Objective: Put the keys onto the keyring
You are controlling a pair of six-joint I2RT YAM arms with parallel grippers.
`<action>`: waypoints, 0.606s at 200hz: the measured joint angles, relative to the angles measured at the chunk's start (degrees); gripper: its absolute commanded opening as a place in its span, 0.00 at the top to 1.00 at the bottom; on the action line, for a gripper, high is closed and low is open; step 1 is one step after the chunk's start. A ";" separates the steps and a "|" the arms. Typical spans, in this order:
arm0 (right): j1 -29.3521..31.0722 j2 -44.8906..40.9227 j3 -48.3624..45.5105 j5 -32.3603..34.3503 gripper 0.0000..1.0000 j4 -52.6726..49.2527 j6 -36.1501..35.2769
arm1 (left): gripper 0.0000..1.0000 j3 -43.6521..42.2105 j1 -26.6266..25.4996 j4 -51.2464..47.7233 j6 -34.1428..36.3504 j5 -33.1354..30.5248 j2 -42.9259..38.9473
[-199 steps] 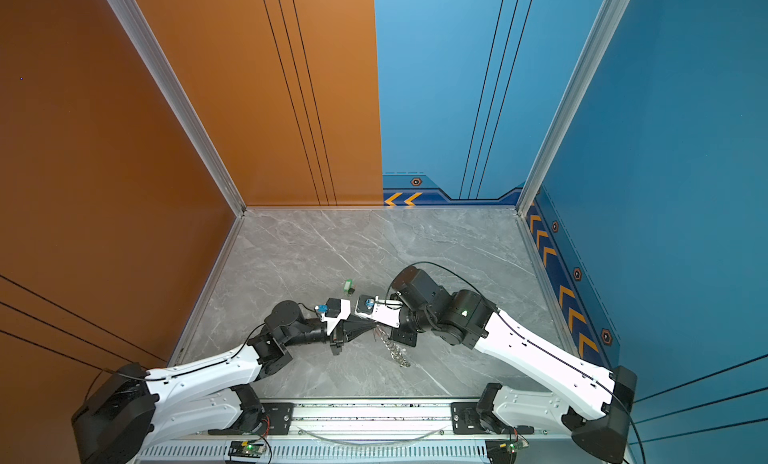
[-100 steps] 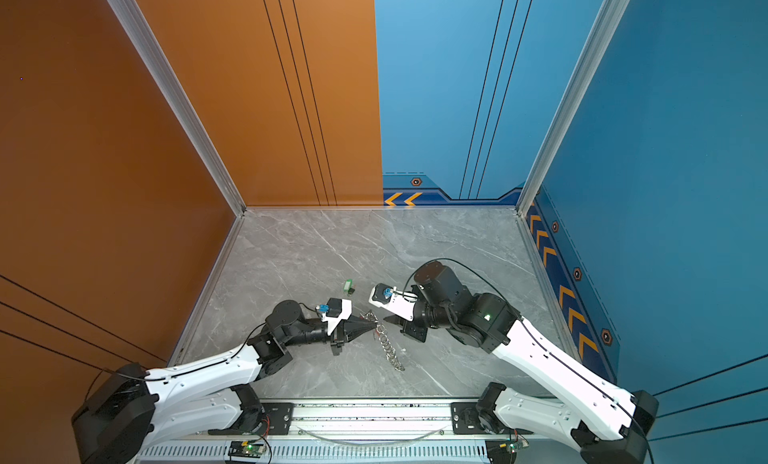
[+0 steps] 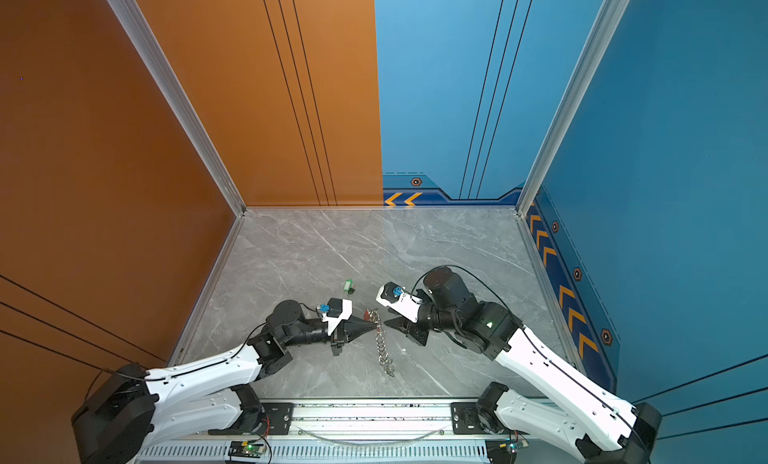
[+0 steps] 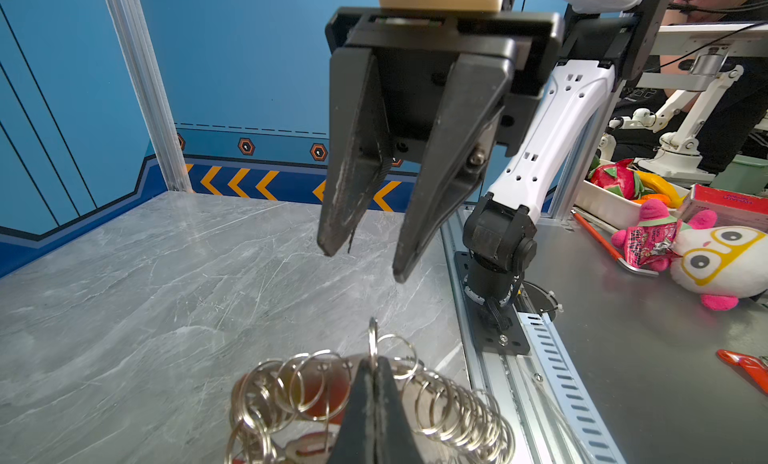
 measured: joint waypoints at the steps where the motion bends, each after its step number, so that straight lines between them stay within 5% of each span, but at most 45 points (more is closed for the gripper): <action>1: 0.00 0.00 -0.04 -0.02 0.70 0.09 0.00 | 1.00 0.00 0.00 -0.02 0.00 0.00 0.00; 121: -0.31 0.28 -5.05 -0.98 0.70 7.10 6.29 | 1.00 0.02 0.13 -0.35 -0.04 -2.62 -2.19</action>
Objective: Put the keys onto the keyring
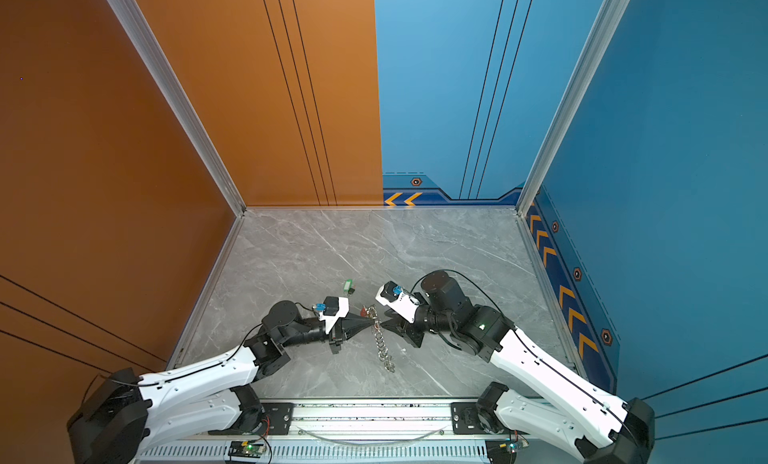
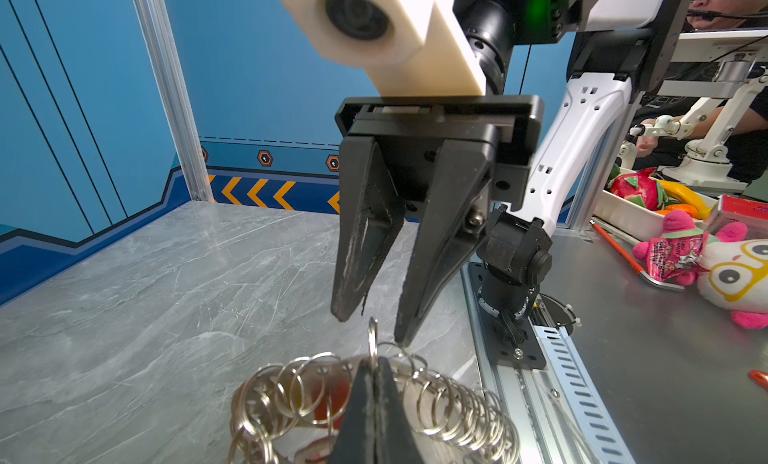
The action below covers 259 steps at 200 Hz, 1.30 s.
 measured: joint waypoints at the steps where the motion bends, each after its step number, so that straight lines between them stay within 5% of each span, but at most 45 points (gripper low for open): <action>1: 0.00 0.00 -0.02 0.00 0.70 0.02 0.00 | 1.00 0.00 0.00 0.00 0.00 -0.02 0.00; 54: 0.28 1.42 -0.11 0.98 0.77 2.14 1.18 | 1.00 0.00 0.04 0.00 -0.39 -0.90 -0.02; 186: 4.31 2.34 -1.55 4.57 0.73 4.07 0.57 | 1.00 -0.04 0.37 0.31 -1.70 -2.38 -0.02; 259: -0.94 -4.48 -1.97 2.80 0.76 4.04 0.61 | 1.00 -0.04 0.37 2.93 -2.14 -1.62 -0.02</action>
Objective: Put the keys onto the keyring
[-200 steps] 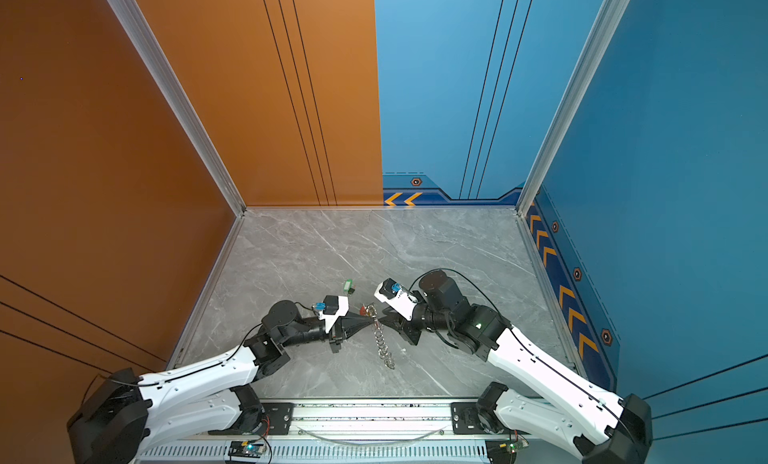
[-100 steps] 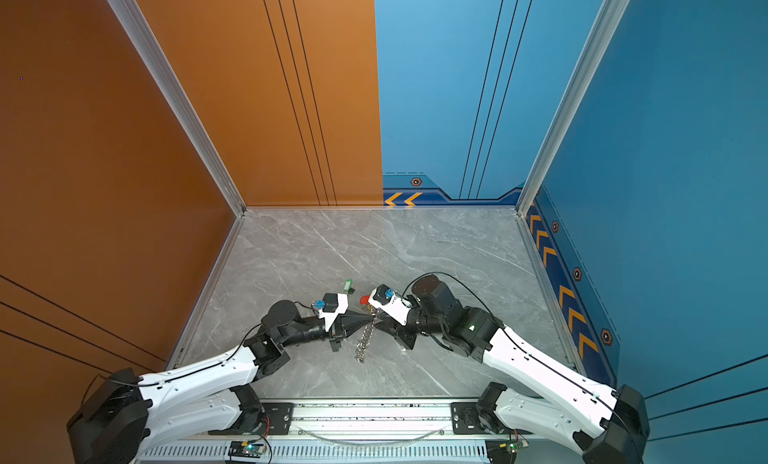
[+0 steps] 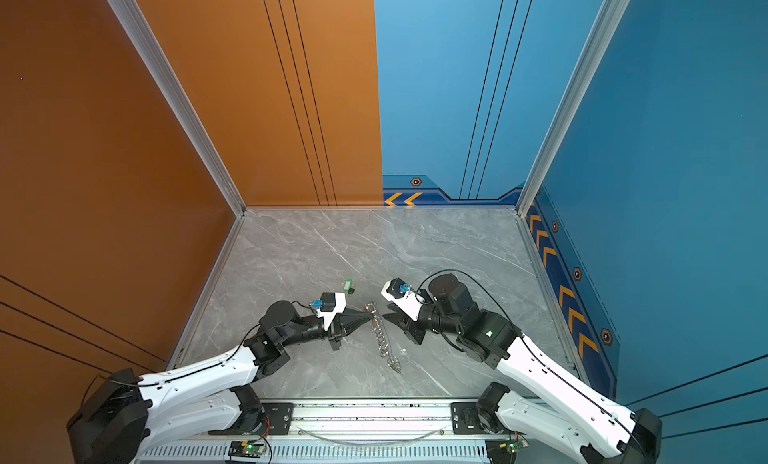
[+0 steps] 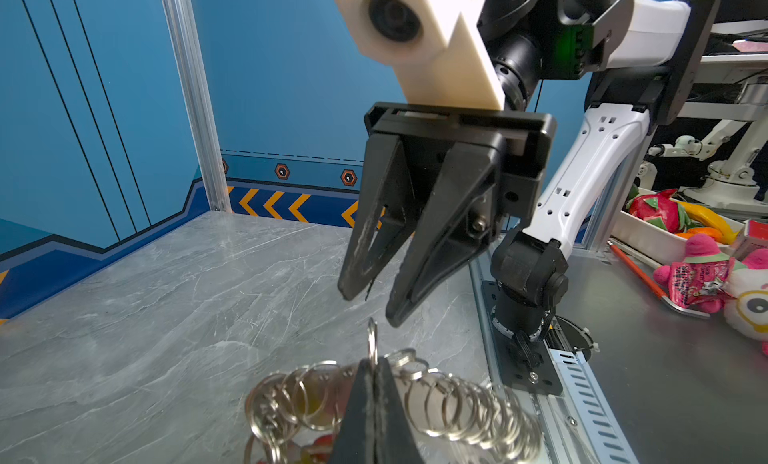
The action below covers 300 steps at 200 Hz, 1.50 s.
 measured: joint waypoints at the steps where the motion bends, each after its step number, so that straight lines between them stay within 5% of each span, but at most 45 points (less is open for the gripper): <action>1: -0.04 -0.04 0.00 -0.13 0.77 0.04 -0.02 | 1.00 0.00 0.00 0.00 0.00 0.09 0.00; 70: -0.24 1.62 0.00 -7.39 0.85 1.60 0.20 | 1.00 0.00 0.00 1.44 -1.33 3.52 0.83; 164: 0.44 3.10 0.00 -9.07 0.90 2.60 0.17 | 1.00 0.00 -0.02 1.44 -2.12 4.94 1.42; 201: 0.81 3.54 0.04 -9.03 1.00 2.38 -0.63 | 1.00 0.00 0.00 1.36 -2.58 5.16 1.46; 258: 3.98 5.49 4.48 -2.80 1.00 -4.37 -3.74 | 0.81 0.00 0.00 2.01 -2.16 4.09 2.32; 300: 7.45 8.46 9.99 3.96 1.00 -12.02 -7.26 | 0.80 0.00 0.04 3.28 -1.97 3.30 2.32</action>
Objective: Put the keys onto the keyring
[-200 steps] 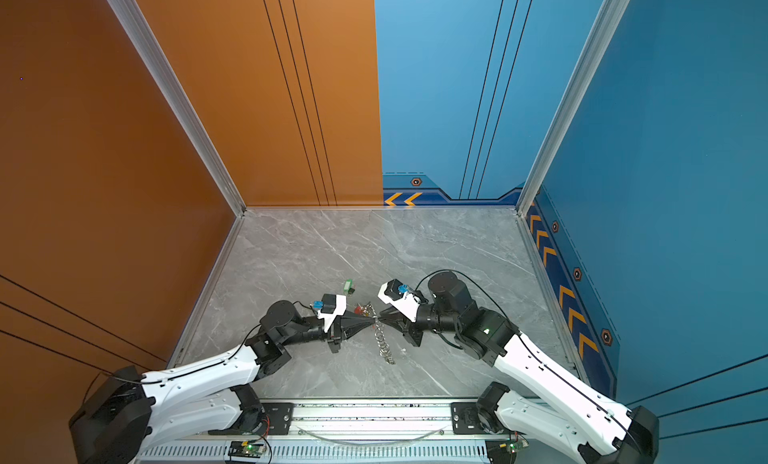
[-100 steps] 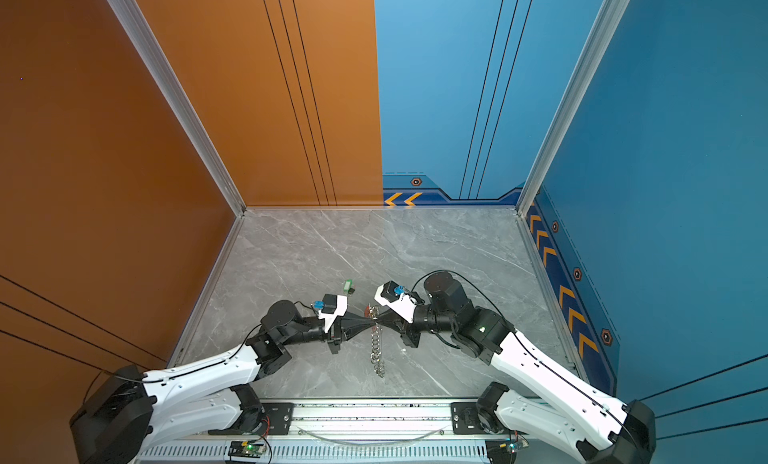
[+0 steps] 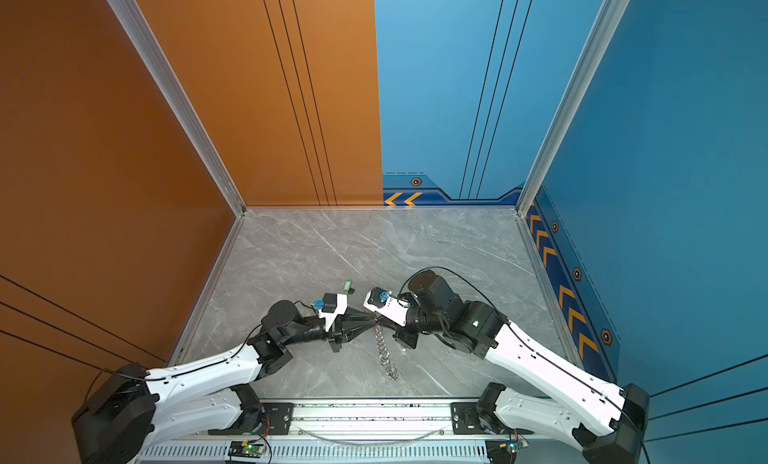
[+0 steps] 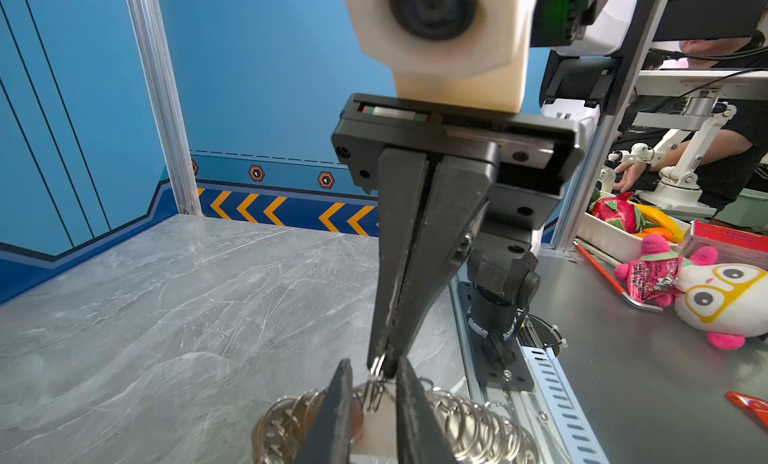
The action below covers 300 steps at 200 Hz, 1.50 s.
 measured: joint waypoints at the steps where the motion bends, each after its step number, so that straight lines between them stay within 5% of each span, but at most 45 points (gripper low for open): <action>1: 0.04 0.02 0.11 0.24 1.00 -0.13 -0.17 | 0.80 0.00 0.00 0.02 0.00 0.00 0.00; 77: 1.22 0.87 3.02 3.41 1.00 -3.19 -2.29 | 0.79 0.00 0.00 0.74 0.02 -0.11 0.33; 238: 1.75 1.92 4.02 3.82 1.00 -4.59 -3.15 | 1.00 0.00 0.07 0.87 -0.20 1.42 2.05; 266: 0.94 1.73 3.96 3.54 0.77 -4.15 -2.91 | 1.00 0.00 0.04 0.85 -0.17 1.09 1.88; 300: -1.84 -2.25 1.53 2.03 0.63 -1.01 -0.74 | 1.00 0.00 0.07 0.24 -0.17 -1.27 0.92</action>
